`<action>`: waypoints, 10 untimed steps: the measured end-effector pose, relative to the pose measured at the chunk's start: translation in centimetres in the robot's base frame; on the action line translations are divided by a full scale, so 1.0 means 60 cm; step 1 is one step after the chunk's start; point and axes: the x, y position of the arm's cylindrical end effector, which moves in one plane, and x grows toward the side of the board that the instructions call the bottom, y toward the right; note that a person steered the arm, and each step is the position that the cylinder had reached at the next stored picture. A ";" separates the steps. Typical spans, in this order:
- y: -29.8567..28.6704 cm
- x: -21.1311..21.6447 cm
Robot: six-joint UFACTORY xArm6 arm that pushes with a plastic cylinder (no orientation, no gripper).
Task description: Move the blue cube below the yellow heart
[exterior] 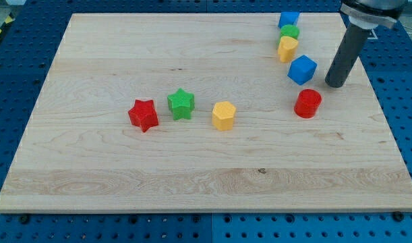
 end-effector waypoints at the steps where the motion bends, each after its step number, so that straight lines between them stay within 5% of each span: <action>1: -0.007 0.012; 10: -0.065 -0.046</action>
